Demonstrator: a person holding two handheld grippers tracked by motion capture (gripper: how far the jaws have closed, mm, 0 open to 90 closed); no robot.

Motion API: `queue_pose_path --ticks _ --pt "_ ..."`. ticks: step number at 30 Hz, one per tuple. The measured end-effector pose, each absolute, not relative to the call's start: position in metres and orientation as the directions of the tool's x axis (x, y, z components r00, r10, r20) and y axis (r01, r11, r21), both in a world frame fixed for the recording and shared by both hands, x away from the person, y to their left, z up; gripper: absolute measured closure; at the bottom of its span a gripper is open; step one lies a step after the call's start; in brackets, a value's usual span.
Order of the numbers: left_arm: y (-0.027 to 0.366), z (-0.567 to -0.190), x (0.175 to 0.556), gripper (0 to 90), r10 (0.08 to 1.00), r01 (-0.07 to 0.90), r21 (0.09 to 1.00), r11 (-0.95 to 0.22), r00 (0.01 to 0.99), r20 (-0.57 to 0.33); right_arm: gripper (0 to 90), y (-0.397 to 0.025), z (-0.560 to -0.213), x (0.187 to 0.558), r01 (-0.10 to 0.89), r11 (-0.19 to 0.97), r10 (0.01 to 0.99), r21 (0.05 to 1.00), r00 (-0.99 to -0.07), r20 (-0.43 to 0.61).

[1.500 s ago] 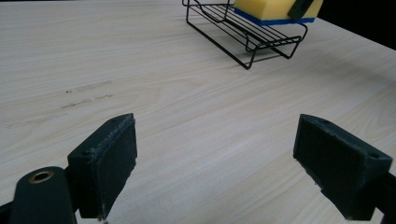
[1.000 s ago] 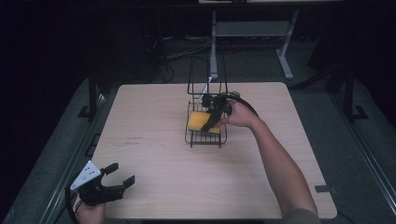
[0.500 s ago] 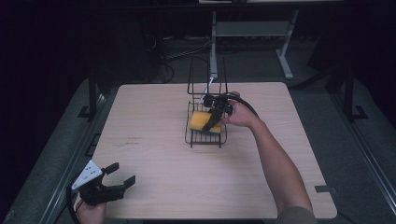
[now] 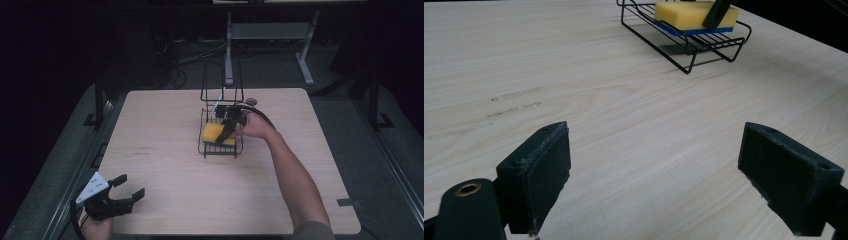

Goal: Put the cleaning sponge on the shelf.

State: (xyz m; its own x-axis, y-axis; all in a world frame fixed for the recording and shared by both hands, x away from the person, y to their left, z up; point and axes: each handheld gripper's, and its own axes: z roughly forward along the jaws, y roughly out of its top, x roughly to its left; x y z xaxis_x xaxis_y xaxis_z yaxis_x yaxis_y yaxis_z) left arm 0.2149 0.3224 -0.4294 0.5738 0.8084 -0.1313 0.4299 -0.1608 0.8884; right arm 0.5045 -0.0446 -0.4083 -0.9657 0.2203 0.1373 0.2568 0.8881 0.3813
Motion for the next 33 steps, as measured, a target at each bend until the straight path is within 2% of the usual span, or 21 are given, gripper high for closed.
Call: queue_pose_path --ticks 16,33 --pt "0.321 -0.429 0.215 12.8 0.807 0.431 0.887 -0.166 0.576 -0.129 18.4 -0.044 -0.409 0.500 0.261 0.885 0.226 0.386 -0.965 0.134" --pt "0.318 -0.430 0.215 12.8 0.805 0.432 0.886 -0.170 0.579 -0.128 17.4 -0.061 -0.390 0.493 0.275 0.848 0.250 0.453 -0.961 0.116"
